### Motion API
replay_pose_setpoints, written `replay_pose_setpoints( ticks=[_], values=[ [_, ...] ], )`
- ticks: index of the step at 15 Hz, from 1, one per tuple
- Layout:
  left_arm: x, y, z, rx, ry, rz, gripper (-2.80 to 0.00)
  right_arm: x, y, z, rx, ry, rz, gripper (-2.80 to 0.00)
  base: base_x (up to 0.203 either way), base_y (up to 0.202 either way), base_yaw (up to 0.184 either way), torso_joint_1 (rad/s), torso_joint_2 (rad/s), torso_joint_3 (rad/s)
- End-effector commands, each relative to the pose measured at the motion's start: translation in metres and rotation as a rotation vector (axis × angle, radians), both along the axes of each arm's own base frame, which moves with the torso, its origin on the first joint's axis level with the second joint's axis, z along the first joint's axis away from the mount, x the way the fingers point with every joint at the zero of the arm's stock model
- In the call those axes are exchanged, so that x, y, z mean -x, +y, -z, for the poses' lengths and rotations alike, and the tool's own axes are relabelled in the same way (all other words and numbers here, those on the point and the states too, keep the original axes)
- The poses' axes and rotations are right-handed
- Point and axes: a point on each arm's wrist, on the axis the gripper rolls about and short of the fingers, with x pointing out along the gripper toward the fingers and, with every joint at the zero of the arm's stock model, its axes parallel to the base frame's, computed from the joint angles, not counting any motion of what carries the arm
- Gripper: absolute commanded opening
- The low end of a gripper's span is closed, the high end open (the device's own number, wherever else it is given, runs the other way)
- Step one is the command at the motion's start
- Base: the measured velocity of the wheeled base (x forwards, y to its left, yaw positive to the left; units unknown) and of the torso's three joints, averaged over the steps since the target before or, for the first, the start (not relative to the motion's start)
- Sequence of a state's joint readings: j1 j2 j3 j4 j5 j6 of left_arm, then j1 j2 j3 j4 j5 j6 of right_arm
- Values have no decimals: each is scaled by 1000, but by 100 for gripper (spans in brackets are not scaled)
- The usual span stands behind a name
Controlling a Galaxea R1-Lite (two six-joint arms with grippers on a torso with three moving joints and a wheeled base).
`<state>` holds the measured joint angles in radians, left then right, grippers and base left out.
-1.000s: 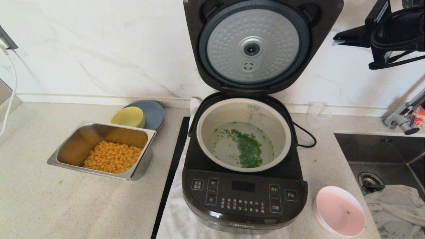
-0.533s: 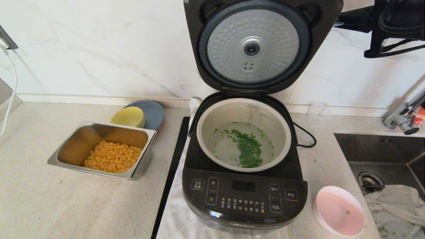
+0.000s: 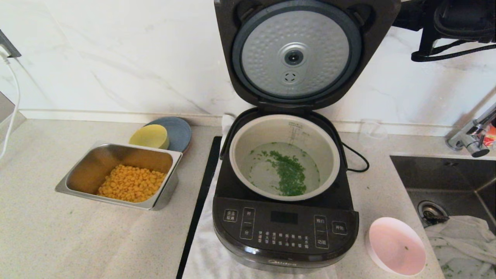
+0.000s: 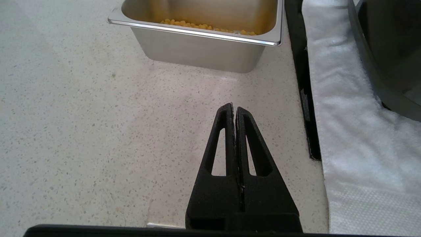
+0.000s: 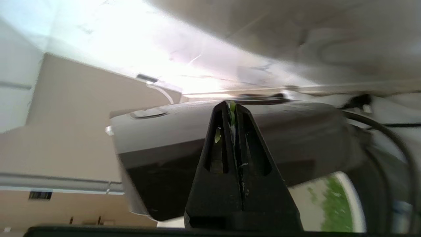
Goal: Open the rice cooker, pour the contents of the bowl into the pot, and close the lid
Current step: Close the rice cooker
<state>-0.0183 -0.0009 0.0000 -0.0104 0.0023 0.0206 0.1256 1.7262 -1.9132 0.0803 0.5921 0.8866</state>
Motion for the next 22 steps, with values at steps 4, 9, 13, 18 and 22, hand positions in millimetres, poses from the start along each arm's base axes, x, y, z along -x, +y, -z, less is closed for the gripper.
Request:
replay_pose_setpoints(
  ticks=[4,9,13,18,22],
  values=[
    [-1,0,2,1,7,-1,-280,6,19,-1,-4,1,-70,-280,0,0,0,0,0,0],
    [-1,0,2,-1,7,-1,-280,33,29,15,10,73,-125,-280,0,0,0,0,0,0],
    [-1,0,2,0,7,-1,-280,58,39,41,34,161,-184,-280,0,0,0,0,0,0],
    [-1,0,2,1,7,-1,-280,78,40,92,78,322,-211,-280,0,0,0,0,0,0],
    [-1,0,2,-1,7,-1,-280,82,39,140,101,428,-210,-280,0,0,0,0,0,0]
  ],
)
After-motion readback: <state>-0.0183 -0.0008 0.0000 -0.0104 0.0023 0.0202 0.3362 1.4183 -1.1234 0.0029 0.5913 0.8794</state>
